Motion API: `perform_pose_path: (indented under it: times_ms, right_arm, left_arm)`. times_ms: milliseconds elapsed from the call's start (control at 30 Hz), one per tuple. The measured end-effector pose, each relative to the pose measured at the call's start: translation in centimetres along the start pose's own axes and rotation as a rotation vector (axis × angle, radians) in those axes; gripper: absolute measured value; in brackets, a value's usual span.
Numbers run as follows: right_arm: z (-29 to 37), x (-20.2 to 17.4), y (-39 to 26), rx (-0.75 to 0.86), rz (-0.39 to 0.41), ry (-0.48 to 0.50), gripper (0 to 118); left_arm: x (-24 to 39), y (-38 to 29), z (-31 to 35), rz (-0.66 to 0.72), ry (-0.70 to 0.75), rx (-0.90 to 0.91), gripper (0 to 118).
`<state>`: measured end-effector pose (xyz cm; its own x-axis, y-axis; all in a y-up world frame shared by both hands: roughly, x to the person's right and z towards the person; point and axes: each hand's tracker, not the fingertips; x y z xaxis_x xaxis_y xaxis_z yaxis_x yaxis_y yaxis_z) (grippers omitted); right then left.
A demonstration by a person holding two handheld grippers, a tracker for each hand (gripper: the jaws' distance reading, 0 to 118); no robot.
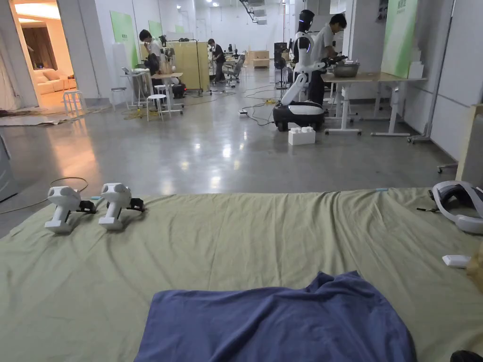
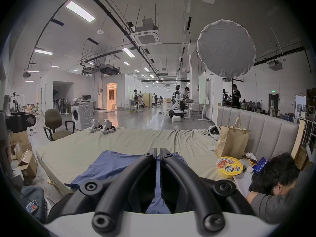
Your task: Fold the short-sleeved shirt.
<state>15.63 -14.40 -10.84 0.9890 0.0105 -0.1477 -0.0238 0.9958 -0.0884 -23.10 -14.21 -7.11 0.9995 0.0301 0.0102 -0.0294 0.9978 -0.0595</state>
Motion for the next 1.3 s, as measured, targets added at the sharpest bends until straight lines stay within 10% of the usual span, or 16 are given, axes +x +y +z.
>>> perform_pose_path:
  times_ms: [333, 367, 433, 467, 767, 933, 1300]
  right_arm:
    - [-1.1, 0.7, -2.3, -0.104, -0.063, 0.042, 6]
    - [-1.3, 0.8, -2.6, -0.122, -0.068, 0.043, 6]
    - [-1.6, 1.1, -3.2, -0.152, -0.071, 0.038, 6]
    - [-1.7, 1.2, -3.5, -0.163, -0.077, 0.04, 6]
    - [-2.5, 2.5, -6.0, -0.274, -0.164, 0.018, 6]
    - [-2.5, 3.1, -6.9, -0.311, -0.168, -0.019, 6]
    - [-2.9, 4.5, -8.6, -0.378, -0.169, -0.072, 6]
  left_arm:
    - [-3.6, -7.6, -4.4, 0.039, 0.025, -0.252, 3]
    - [-4.3, -8.9, -5.2, 0.047, 0.006, -0.301, 14]
    - [-6.0, -12.1, -6.9, 0.071, -0.026, -0.386, 93]
    - [-6.6, -13.4, -7.7, 0.082, -0.039, -0.43, 98]
    - [-9.9, -22.5, -13.9, 0.165, -0.031, -0.655, 93]
    - [-9.1, -24.0, -15.5, 0.105, -0.037, -0.735, 16]
    - [-8.5, -25.1, -17.2, 0.062, -0.015, -0.822, 9]
